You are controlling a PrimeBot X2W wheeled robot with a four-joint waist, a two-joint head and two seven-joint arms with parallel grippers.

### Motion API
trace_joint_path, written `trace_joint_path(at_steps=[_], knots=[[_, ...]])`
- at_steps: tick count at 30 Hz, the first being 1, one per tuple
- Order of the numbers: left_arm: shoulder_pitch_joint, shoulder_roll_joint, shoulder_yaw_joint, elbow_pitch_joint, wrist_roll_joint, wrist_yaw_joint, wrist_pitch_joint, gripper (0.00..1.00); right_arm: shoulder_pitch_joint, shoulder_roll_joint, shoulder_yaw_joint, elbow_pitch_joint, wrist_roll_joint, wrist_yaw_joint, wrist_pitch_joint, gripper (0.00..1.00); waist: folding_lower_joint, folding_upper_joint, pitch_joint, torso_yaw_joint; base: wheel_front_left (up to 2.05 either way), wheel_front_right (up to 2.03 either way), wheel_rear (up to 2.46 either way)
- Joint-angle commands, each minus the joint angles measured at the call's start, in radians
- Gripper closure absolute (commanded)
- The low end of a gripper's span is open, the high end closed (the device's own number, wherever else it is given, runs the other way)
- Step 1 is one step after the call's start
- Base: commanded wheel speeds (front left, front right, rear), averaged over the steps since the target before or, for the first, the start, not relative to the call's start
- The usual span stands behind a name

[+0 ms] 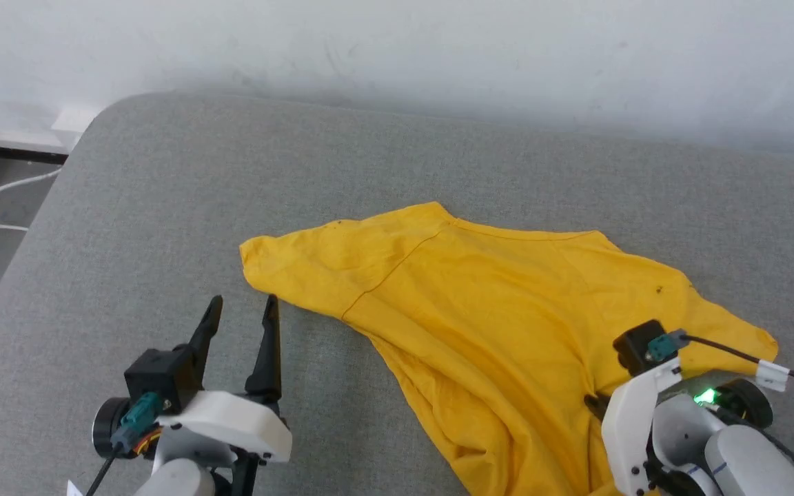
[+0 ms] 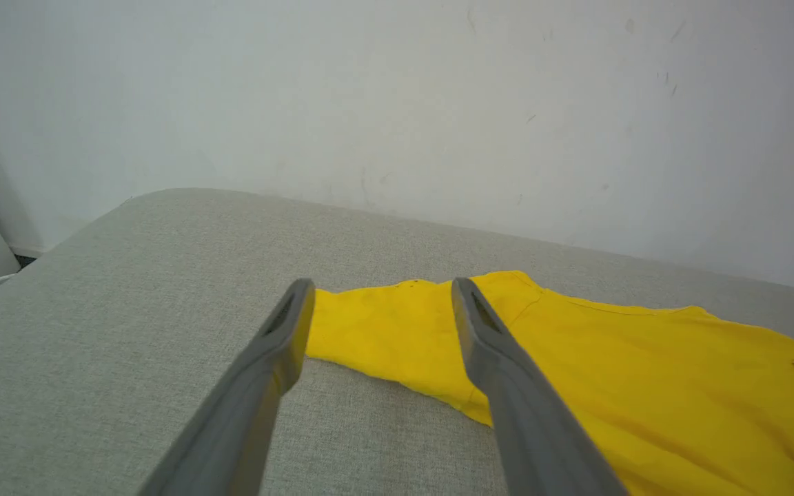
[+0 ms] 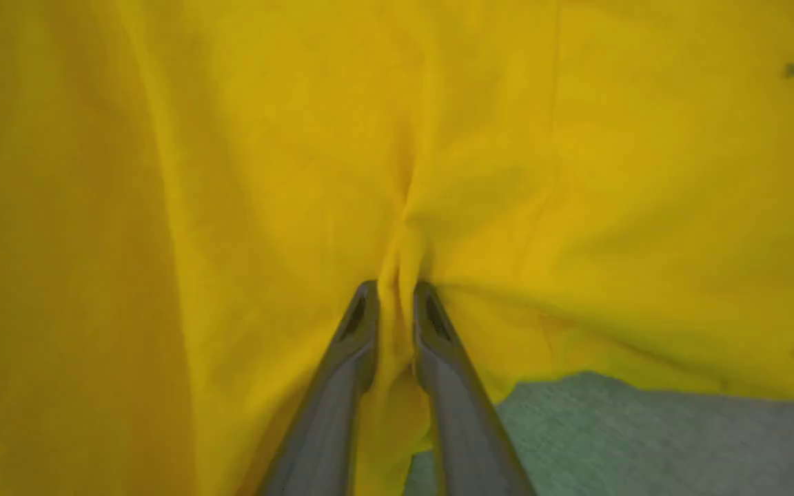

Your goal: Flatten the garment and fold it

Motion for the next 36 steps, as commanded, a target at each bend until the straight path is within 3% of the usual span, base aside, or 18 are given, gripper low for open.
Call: trace_joint_path(at_steps=[1,8,12,13,16,21,26,36], knots=[[0.019,0.000,0.005,0.004,0.000,-0.003,-0.005,0.00,0.045,0.000,0.036,0.034,0.016,-0.001,0.030,1.00,0.0001,0.0000,-0.020,-0.011,0.00,0.00,0.00],[0.048,0.011,0.000,0.015,-0.013,-0.011,0.000,0.00,0.127,-0.113,0.105,-0.092,0.104,-0.001,0.110,1.00,0.0001,0.0000,-0.086,-0.046,0.00,0.00,0.00],[0.059,0.009,-0.003,0.011,-0.018,-0.008,0.001,0.00,0.180,-0.120,0.095,-0.178,0.156,-0.001,0.142,1.00,0.0001,0.0000,-0.098,-0.066,0.00,0.00,0.00],[0.061,0.008,-0.003,0.010,-0.020,-0.008,0.002,0.00,0.184,-0.110,0.076,-0.192,0.157,-0.001,0.121,0.00,0.0001,0.0000,-0.097,-0.070,0.00,0.00,0.00],[0.060,0.006,-0.007,0.006,-0.020,-0.008,0.002,0.00,0.191,-0.101,0.034,-0.218,0.135,-0.001,0.099,0.00,0.0001,0.0000,-0.095,-0.078,0.00,0.00,0.00],[0.059,0.013,-0.003,-0.005,-0.019,-0.002,0.003,0.00,0.169,-0.088,-0.149,-0.259,0.101,-0.001,0.096,0.00,0.0001,0.0000,-0.081,-0.088,0.00,0.00,0.00],[0.033,0.015,0.001,-0.018,-0.014,-0.003,0.003,0.00,0.092,-0.087,-0.294,-0.213,0.022,-0.001,0.108,0.00,0.0001,0.0000,-0.040,-0.079,0.00,0.00,0.00],[-0.005,0.004,-0.005,-0.021,-0.006,-0.005,0.008,0.00,-0.063,-0.106,-0.307,0.025,-0.023,-0.001,0.148,0.00,0.0001,0.0000,0.027,-0.034,0.00,0.00,0.00]])
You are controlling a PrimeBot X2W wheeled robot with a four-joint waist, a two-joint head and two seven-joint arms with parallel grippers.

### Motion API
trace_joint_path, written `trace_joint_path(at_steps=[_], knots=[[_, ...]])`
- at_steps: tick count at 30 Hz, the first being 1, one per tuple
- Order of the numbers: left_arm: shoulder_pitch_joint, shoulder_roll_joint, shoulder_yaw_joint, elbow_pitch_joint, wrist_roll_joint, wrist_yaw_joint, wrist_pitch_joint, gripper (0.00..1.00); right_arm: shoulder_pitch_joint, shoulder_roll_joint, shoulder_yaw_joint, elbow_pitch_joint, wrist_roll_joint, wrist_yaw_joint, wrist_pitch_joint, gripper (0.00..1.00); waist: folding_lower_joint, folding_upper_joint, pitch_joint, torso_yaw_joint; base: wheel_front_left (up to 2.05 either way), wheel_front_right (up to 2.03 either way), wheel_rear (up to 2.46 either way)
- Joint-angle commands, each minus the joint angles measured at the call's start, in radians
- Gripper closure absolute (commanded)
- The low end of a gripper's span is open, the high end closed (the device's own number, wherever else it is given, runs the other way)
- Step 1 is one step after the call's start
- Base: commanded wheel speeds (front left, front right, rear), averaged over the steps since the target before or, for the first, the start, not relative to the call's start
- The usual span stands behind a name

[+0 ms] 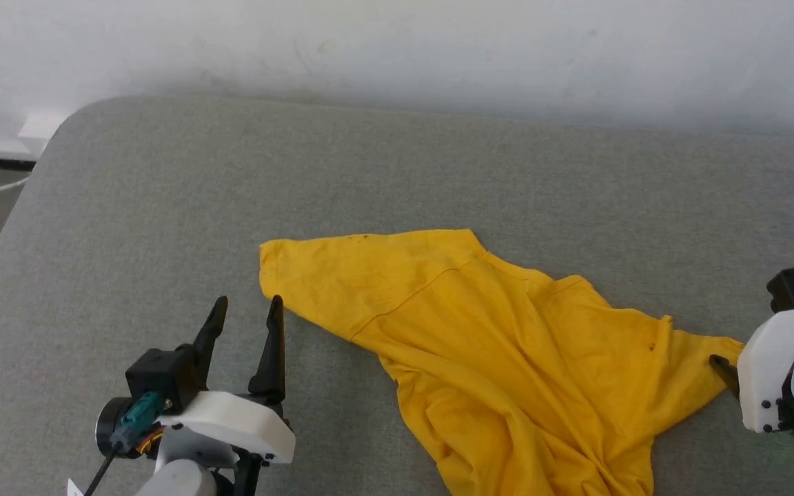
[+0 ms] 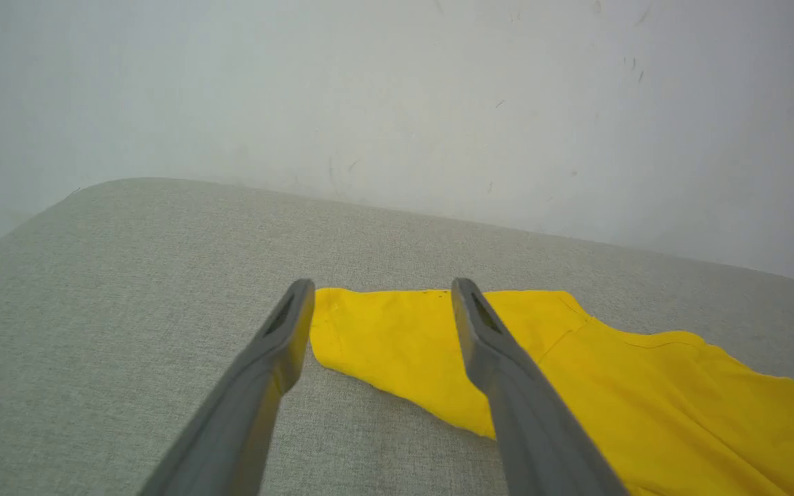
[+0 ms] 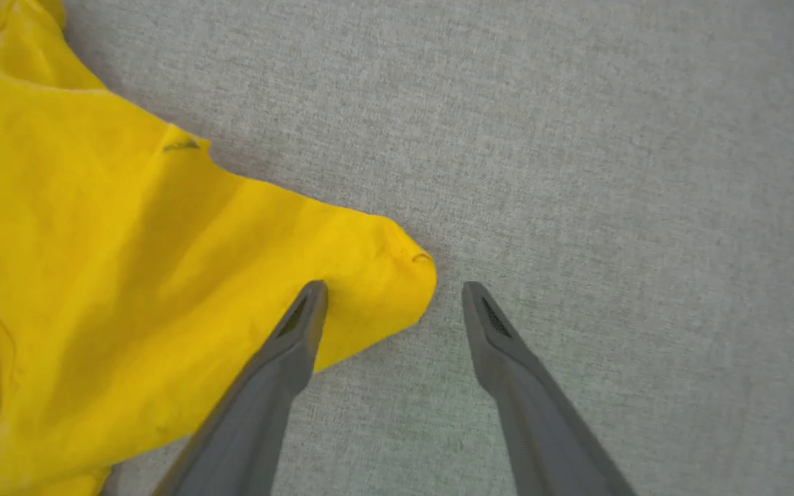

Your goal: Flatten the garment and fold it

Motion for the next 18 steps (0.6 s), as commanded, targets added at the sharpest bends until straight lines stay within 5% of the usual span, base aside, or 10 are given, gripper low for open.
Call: trace_joint_path(at_steps=[1,9,10,11,18], knots=[[-0.017,-0.002,0.002,-0.001,0.007,-0.003,-0.001,0.00,-0.027,-0.002,0.007,0.026,-0.012,-0.001,-0.009,0.00,-0.0001,0.0000,0.025,0.022,0.00,0.00,0.00],[-0.037,-0.015,-0.003,0.010,0.008,-0.012,-0.003,0.00,-0.047,-0.028,0.101,0.151,-0.005,-0.001,-0.030,0.00,-0.0001,0.0000,0.063,0.057,0.00,0.00,0.00],[-0.039,-0.016,-0.004,0.013,0.007,-0.014,-0.003,0.00,-0.039,-0.029,0.122,0.161,0.004,-0.001,-0.020,0.94,-0.0001,0.0000,0.065,0.060,0.00,0.00,0.00],[-0.043,-0.017,-0.004,0.017,0.006,-0.018,-0.003,0.00,-0.028,-0.037,0.149,0.165,0.016,-0.001,-0.008,1.00,-0.0001,0.0000,0.065,0.062,0.00,0.00,0.00],[-0.117,0.023,-0.012,0.082,0.001,-0.072,0.056,0.00,-0.023,-0.075,0.130,0.135,0.038,-0.001,-0.103,1.00,-0.0001,0.0000,0.047,0.021,0.00,0.00,0.00]])
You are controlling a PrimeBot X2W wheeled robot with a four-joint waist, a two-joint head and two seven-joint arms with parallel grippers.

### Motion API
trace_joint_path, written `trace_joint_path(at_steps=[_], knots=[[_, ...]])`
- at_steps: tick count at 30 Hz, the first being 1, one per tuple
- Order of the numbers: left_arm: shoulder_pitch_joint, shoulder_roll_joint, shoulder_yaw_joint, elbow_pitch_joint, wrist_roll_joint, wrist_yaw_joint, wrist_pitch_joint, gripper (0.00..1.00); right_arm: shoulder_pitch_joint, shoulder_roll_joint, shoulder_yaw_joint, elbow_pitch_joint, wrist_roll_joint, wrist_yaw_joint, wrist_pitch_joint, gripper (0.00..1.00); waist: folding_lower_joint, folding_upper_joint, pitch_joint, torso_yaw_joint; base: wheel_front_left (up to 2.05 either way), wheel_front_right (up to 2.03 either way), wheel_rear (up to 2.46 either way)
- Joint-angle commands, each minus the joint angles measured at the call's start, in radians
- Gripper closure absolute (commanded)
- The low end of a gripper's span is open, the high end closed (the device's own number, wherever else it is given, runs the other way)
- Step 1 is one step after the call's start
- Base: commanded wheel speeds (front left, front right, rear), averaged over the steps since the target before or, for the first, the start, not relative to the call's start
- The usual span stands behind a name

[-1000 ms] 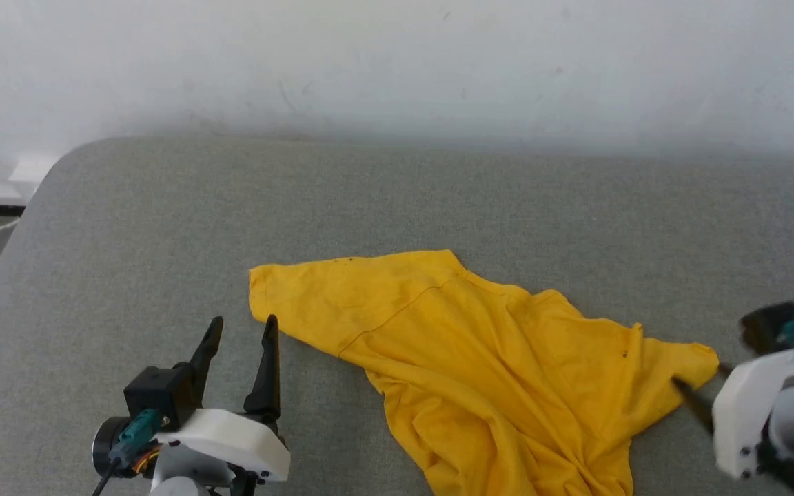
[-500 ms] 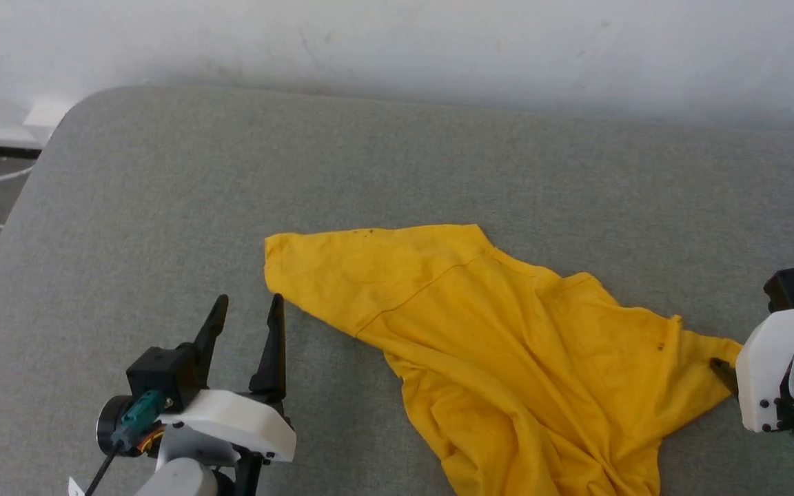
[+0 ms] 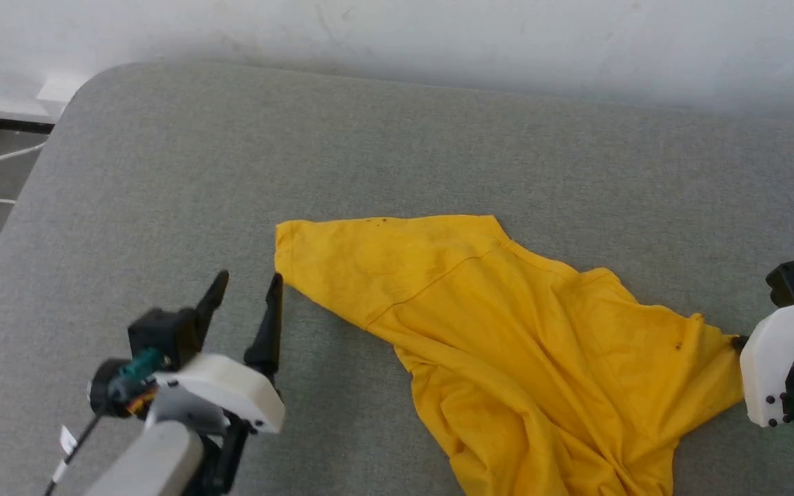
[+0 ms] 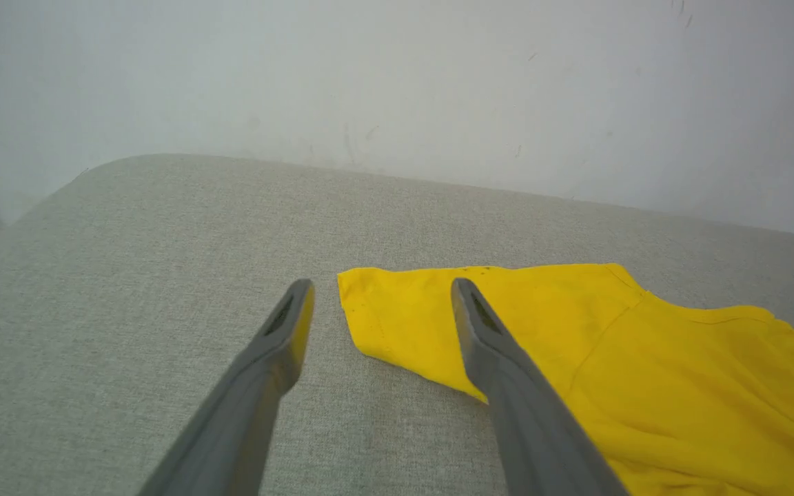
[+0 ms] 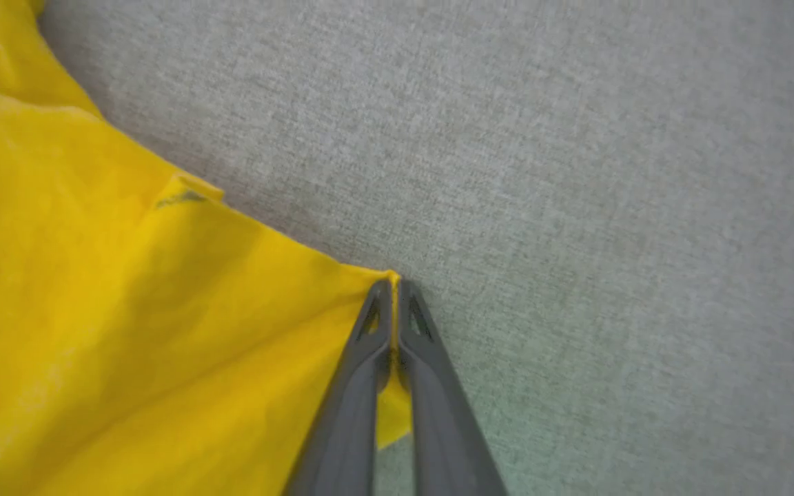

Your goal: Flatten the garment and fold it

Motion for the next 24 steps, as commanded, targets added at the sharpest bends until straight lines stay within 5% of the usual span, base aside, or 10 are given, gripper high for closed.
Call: trace_joint_path(at_steps=[1,14,24], knots=[[-0.043,0.020,0.001,0.011,-0.002,-0.019,0.024,0.00,0.039,0.002,-0.002,0.016,-0.010,-0.003,-0.008,1.00,0.0000,-0.0001,-0.019,-0.040,0.00,0.00,0.00],[-0.353,0.181,-0.080,0.236,-0.107,-0.274,0.552,0.00,0.024,0.022,-0.059,-0.231,-0.019,-0.003,-0.001,1.00,0.0000,-0.0001,0.034,-0.197,0.00,0.00,0.00],[-0.492,0.208,-0.124,0.420,-0.103,-0.331,0.740,0.00,0.014,0.052,-0.054,-0.341,-0.021,-0.003,0.019,1.00,0.0000,-0.0001,0.100,-0.251,0.00,0.00,0.00]])
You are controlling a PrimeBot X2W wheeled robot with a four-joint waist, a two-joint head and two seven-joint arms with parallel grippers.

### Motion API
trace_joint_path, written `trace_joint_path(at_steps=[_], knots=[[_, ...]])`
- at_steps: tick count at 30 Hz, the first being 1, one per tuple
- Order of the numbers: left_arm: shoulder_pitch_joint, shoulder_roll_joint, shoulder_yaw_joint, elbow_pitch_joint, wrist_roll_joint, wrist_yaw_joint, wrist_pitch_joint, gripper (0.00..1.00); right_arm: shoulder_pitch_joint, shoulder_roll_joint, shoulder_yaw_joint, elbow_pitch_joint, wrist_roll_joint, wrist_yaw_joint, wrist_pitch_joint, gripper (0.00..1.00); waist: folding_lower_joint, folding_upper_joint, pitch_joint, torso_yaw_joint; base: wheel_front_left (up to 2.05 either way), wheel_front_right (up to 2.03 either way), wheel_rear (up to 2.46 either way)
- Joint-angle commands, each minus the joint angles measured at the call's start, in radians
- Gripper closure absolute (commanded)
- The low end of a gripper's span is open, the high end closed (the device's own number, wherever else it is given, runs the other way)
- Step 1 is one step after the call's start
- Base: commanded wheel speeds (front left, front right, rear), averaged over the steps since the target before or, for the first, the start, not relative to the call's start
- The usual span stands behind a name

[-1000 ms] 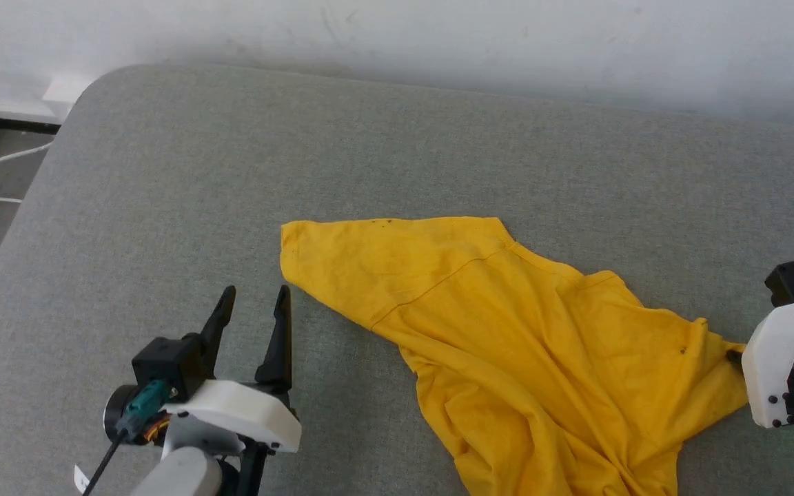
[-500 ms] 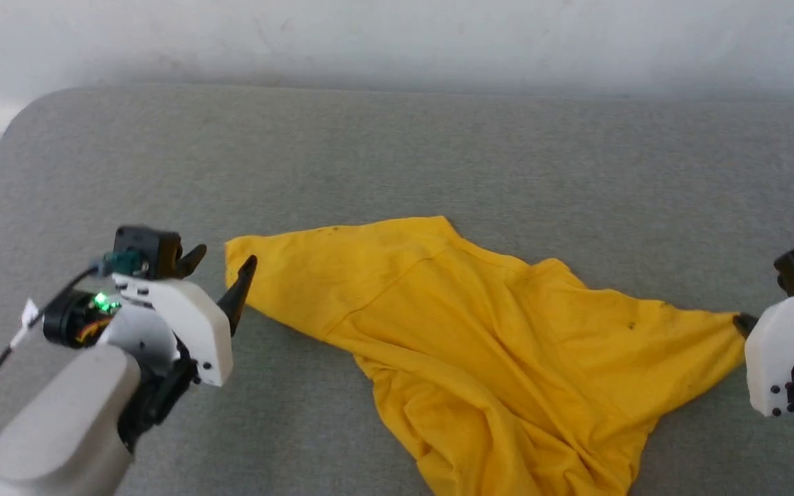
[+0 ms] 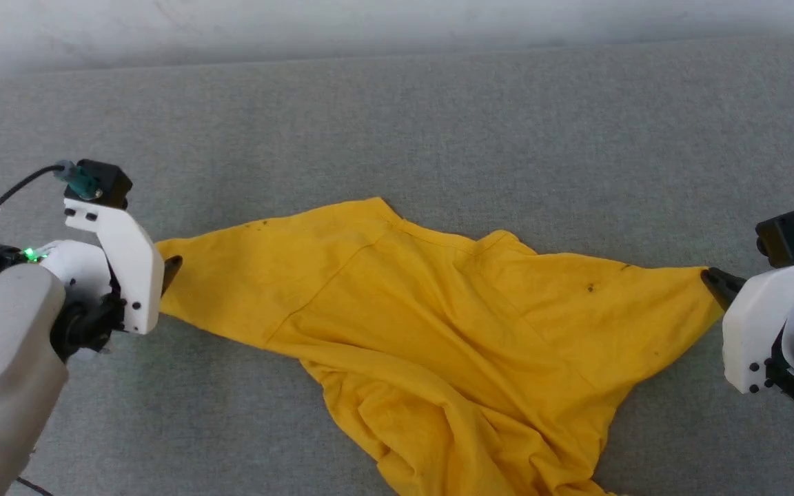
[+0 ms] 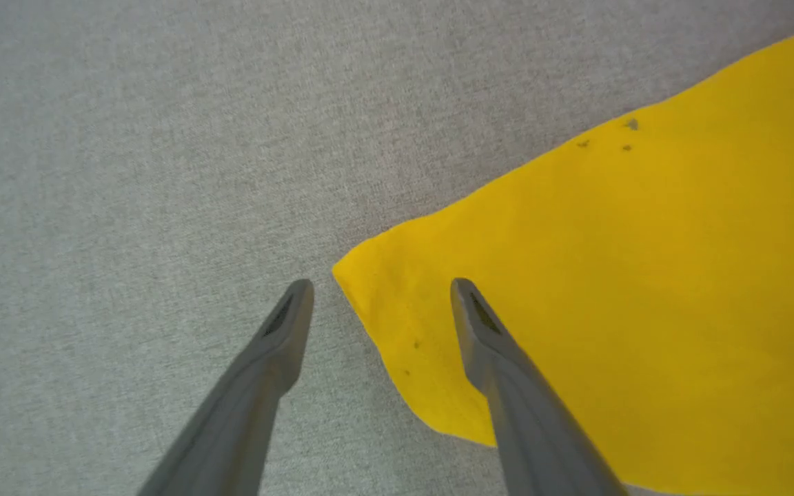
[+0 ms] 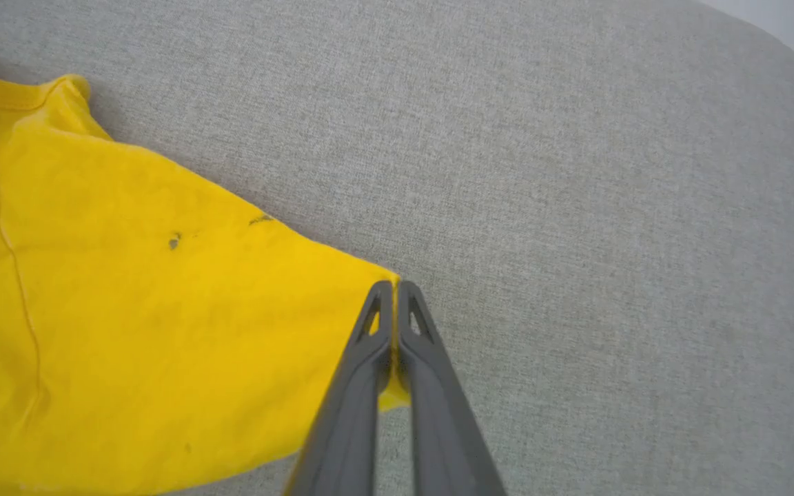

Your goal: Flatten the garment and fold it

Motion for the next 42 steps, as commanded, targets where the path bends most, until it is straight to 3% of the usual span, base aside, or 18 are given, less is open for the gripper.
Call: trace_joint_path(at_steps=[1,6,13,14,15,18,26,33,42], knots=[[-0.020,0.006,-0.004,0.011,0.005,-0.010,0.009,0.00,-0.010,0.005,0.000,-0.007,-0.004,-0.002,0.003,1.00,-0.0002,0.0000,0.030,-0.027,0.00,0.00,0.00],[-0.057,0.002,-0.024,0.071,-0.001,-0.044,0.056,0.00,-0.005,0.009,-0.005,-0.019,-0.007,-0.002,0.004,1.00,-0.0002,0.0000,0.054,-0.038,0.00,0.00,0.00],[-0.049,-0.003,-0.105,0.090,-0.041,-0.091,0.199,0.00,-0.007,-0.004,0.000,-0.031,-0.029,-0.002,0.002,1.00,-0.0002,0.0000,0.071,-0.041,0.00,0.00,0.00],[-0.039,-0.005,-0.117,0.082,-0.062,-0.095,0.225,0.81,-0.008,-0.003,0.000,-0.035,-0.031,-0.002,0.002,1.00,-0.0002,0.0000,0.072,-0.041,0.00,0.00,0.00],[-0.032,-0.007,-0.121,0.072,-0.088,-0.097,0.240,1.00,-0.010,-0.001,-0.001,-0.038,-0.031,-0.002,0.002,1.00,-0.0002,0.0000,0.073,-0.041,0.00,0.00,0.00],[-0.029,-0.009,-0.108,0.041,-0.125,-0.100,0.205,1.00,-0.011,-0.001,-0.004,-0.041,-0.035,-0.002,-0.002,1.00,-0.0002,0.0000,0.068,-0.034,0.00,0.00,0.00],[-0.015,0.004,-0.028,-0.001,-0.101,-0.092,-0.097,1.00,-0.040,-0.034,-0.010,-0.057,-0.055,-0.002,-0.051,1.00,-0.0002,0.0000,-0.018,-0.013,0.00,0.00,0.00],[0.027,0.042,0.028,-0.084,-0.032,-0.038,-0.350,1.00,-0.088,-0.103,-0.019,-0.087,-0.043,-0.002,-0.091,1.00,-0.0002,0.0000,-0.133,0.012,0.00,0.00,0.00],[0.087,0.127,0.118,-0.322,0.009,0.090,-0.506,1.00,-0.176,-0.172,-0.041,-0.138,0.010,-0.002,-0.124,1.00,-0.0002,0.0000,-0.242,0.029,0.00,0.00,0.00]])
